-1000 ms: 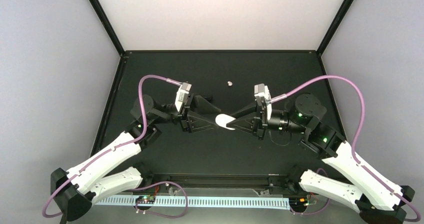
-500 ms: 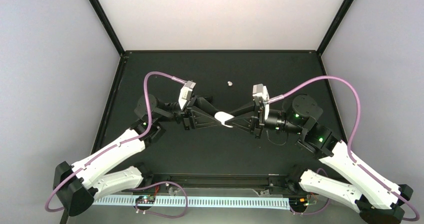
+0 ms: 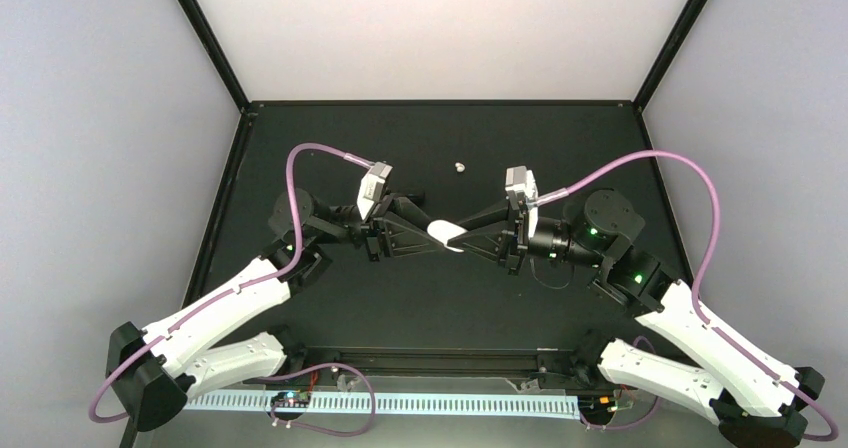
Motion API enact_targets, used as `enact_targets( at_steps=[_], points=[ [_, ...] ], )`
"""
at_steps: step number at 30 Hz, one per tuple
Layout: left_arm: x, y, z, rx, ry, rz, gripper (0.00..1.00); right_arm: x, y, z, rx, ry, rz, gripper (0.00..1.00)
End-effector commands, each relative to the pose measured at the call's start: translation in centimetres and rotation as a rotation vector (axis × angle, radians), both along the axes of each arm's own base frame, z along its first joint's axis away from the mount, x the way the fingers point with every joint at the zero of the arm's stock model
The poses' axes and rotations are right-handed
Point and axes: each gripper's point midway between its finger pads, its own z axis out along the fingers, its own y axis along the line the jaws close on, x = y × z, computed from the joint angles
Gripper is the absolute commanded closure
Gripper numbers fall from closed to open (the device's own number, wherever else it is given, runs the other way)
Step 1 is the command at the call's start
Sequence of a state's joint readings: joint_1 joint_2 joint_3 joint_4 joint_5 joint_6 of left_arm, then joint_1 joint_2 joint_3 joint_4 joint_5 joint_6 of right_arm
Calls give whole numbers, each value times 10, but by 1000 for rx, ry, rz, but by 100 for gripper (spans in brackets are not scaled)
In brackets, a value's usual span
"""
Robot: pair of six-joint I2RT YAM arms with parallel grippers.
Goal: Insert the wireless bluetooth earbuds into the charging case
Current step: Pick up the charging case at the center of the board.
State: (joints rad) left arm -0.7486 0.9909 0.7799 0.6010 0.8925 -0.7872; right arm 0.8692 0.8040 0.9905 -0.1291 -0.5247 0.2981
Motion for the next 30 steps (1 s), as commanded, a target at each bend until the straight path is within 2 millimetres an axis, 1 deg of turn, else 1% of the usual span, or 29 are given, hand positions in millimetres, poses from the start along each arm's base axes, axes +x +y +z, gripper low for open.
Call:
enact_targets(
  at_steps=[1, 6, 13, 14, 15, 16, 17, 20, 22, 26, 30],
  points=[
    [-6, 4, 26, -58, -53, -2, 68, 3, 0, 3, 22, -7, -16, 86],
    [-6, 3, 24, -53, -58, 0, 73, 3, 0, 3, 22, -9, -15, 86],
    [-4, 3, 25, -58, -59, 12, 78, 4, 2, -2, 6, -5, -13, 86],
    [-3, 3, 25, -56, -58, 17, 77, 5, 2, -1, 6, -5, -14, 86],
    [-2, 3, 24, -54, -55, 24, 72, 5, 2, -2, 3, -5, -17, 86],
    [0, 2, 23, -49, -50, 31, 64, 5, 2, -2, 5, -7, -19, 86],
    [1, 2, 22, -45, -46, 40, 60, 5, 1, -1, 8, -5, -20, 86],
    [2, 0, 19, -37, -44, 41, 60, 5, 1, 1, 18, -5, -19, 86],
    [1, 0, 19, -37, -46, 34, 63, 6, 2, 2, 23, -2, -20, 86],
    [-1, -1, 20, -38, -51, 25, 73, 6, 2, 3, 33, -1, -19, 86],
    [-3, 0, 20, -41, -59, 23, 87, 6, 2, 0, 29, 3, -17, 86]
  ],
)
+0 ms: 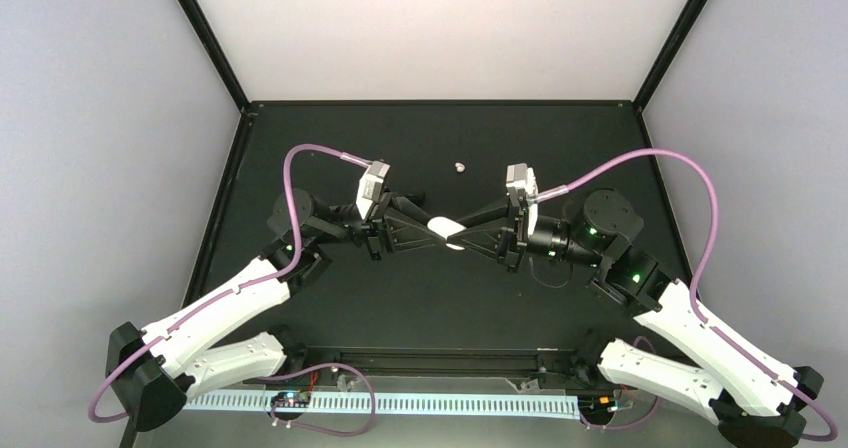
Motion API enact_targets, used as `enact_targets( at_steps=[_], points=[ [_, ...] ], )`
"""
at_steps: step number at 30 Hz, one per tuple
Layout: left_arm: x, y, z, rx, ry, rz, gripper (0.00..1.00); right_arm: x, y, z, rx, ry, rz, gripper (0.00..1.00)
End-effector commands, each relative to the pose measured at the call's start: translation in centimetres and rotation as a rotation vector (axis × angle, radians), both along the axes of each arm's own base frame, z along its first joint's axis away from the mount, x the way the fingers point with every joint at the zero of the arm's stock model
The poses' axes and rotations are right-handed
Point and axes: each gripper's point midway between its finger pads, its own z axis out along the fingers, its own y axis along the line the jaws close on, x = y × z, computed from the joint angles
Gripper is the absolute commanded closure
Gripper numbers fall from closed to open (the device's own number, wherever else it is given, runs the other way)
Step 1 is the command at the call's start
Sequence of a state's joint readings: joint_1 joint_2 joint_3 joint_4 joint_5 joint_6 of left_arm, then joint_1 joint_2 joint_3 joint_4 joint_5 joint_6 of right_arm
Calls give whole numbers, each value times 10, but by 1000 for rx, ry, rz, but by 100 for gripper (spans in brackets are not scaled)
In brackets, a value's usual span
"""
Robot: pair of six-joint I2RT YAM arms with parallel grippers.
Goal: Insert the wireless bluetooth earbuds into the charging case
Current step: Pick up the charging case at the center of the board.
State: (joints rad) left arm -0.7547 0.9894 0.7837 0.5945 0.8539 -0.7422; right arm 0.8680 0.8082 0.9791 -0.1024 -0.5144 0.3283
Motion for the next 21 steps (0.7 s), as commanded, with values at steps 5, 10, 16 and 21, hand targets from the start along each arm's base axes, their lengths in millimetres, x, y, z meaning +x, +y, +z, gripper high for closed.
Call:
enact_targets(
  at_steps=[5, 10, 16, 21],
  points=[
    [-7, 1, 17, -27, -33, -16, 98, 1, 0, 1, 16, -18, -5, 80],
    [-7, 1, 18, -29, -39, -11, 98, 2, -3, 2, 15, -20, -23, 68],
    [-8, 4, 17, -40, -62, 11, 98, 9, -12, 2, -2, -28, -93, 51],
    [-10, 8, 17, -52, -93, 26, 98, 17, -17, -1, -32, -23, -156, 47]
  ],
)
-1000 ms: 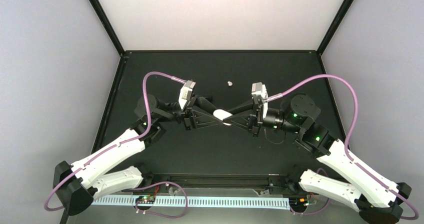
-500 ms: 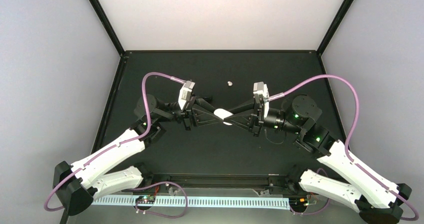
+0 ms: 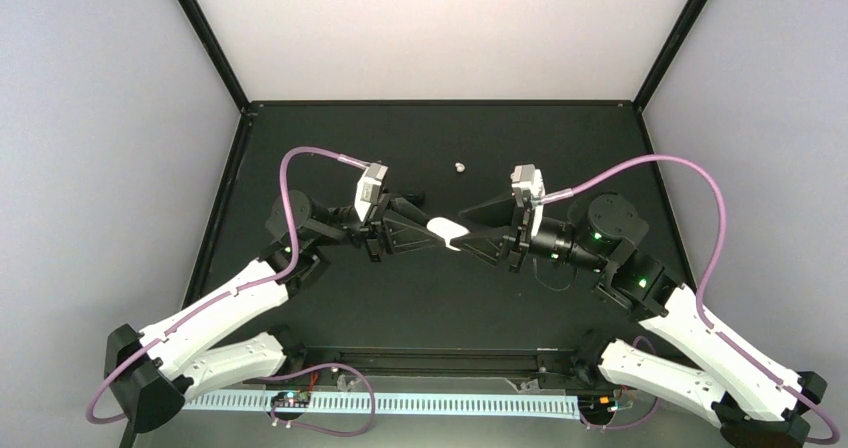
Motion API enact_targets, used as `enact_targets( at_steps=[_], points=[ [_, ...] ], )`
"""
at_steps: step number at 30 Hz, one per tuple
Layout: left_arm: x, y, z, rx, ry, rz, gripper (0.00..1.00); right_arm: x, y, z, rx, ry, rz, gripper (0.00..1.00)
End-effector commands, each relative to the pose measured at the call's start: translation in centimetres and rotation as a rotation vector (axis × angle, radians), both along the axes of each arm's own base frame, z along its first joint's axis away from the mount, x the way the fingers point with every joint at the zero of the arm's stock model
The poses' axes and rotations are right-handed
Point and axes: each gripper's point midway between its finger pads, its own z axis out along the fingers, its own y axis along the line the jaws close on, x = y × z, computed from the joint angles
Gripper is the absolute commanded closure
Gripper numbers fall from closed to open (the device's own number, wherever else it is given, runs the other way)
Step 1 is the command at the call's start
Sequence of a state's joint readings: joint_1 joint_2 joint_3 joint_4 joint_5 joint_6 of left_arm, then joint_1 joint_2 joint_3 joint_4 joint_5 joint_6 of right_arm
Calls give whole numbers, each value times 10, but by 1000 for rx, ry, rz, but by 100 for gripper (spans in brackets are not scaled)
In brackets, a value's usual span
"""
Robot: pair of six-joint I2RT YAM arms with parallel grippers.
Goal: Insert the wireless bluetooth earbuds into the charging case
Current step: Pick up the charging case at the center of the board, then open the charging case.
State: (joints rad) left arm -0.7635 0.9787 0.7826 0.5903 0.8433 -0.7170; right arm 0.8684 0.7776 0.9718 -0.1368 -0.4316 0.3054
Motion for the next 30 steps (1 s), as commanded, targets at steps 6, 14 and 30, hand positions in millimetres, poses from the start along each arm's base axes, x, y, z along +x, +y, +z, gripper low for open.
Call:
enact_targets(
  at_steps=[6, 14, 30],
  points=[
    [-10, 8, 12, -30, -86, 23, 98, 11, -11, 5, -2, -11, -98, 46],
    [-12, 7, 4, -14, -95, 30, 98, 15, -15, 10, 17, -4, -132, 43],
    [-15, 7, -1, 4, -114, 35, 98, 27, -17, 8, 20, 32, -194, 42]
  ],
)
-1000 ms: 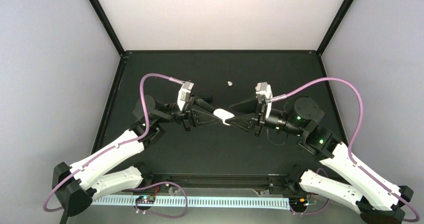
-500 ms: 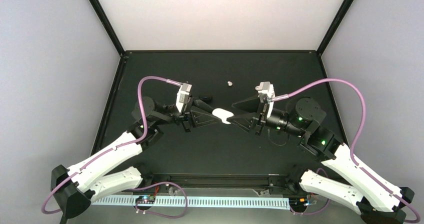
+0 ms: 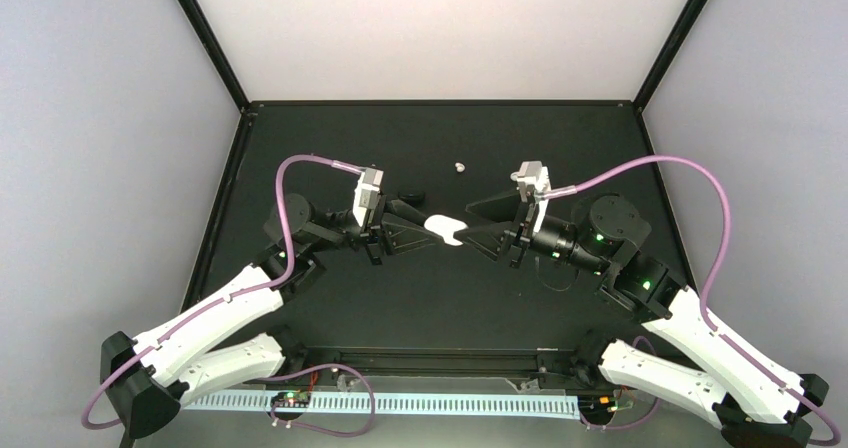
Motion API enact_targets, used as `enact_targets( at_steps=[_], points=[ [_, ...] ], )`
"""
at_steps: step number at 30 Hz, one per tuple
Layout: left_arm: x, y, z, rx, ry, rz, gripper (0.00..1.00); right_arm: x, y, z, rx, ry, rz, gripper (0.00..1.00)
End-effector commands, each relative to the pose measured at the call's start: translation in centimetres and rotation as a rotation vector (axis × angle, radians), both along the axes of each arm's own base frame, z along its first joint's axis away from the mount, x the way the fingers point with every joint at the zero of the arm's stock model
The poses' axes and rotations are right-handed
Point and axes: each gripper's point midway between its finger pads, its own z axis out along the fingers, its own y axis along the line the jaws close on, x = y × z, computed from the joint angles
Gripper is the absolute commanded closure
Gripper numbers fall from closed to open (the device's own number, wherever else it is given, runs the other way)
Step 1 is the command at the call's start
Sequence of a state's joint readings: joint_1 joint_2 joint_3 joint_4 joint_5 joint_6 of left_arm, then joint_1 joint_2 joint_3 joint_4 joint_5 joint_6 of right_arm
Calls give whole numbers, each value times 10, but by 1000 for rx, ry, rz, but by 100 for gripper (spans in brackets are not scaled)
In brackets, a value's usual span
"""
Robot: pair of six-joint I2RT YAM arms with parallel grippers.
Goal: Insert the wireless bluetooth earbuds into the charging case
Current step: Open the charging case.
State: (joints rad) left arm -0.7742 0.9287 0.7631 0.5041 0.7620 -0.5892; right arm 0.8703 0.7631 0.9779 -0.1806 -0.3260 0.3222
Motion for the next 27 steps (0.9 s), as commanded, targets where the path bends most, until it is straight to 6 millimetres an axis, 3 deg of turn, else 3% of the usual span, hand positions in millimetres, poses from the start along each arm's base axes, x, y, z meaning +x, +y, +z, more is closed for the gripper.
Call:
enact_targets(
  at_steps=[1, 13, 21, 27],
  points=[
    [-20, 2, 4, -3, -50, -63, 98, 13, -8, 12, 30, -3, -92, 42],
    [-20, 1, 1, 7, -51, -59, 99, 18, -13, 14, 31, 4, -131, 42],
    [-19, 1, 1, 7, -51, -54, 98, 1, 1, 16, 0, -10, 4, 43],
    [-20, 2, 3, -1, -57, -54, 98, -5, 11, 10, -35, 9, 68, 55]
  ],
)
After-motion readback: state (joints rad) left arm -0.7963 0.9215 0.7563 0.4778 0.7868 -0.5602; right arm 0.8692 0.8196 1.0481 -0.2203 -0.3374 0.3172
